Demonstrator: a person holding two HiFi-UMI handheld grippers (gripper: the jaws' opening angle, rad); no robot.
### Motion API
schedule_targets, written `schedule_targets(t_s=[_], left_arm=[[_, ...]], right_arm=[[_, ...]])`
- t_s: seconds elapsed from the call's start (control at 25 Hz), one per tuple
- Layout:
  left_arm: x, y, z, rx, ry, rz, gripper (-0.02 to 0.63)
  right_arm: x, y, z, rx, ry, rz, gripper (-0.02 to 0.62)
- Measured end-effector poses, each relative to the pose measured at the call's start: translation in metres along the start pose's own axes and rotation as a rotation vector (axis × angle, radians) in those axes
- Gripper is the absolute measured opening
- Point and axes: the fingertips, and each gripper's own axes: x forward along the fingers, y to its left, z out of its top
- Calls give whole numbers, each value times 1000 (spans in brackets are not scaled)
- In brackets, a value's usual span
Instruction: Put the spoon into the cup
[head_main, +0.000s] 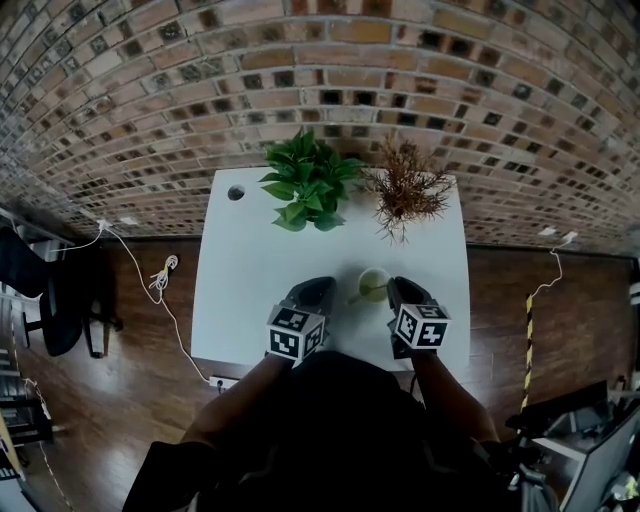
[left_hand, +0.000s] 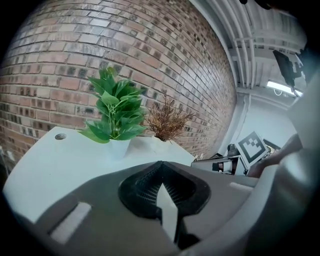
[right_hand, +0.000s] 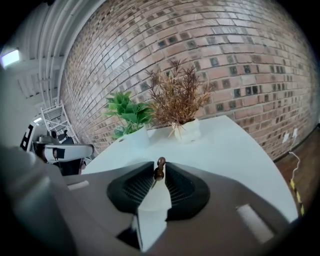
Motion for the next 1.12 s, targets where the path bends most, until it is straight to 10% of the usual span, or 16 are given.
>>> schedule_targets(t_s=[0.6,1.12], left_arm=[[-37,10,29,-9,-88,8,-6],[-88,-1,22,70,-133,-173,-6]], right_arm=[[-36,-13,14,24,-76,-73,142],[-120,15,18,34,-147,-180,20]])
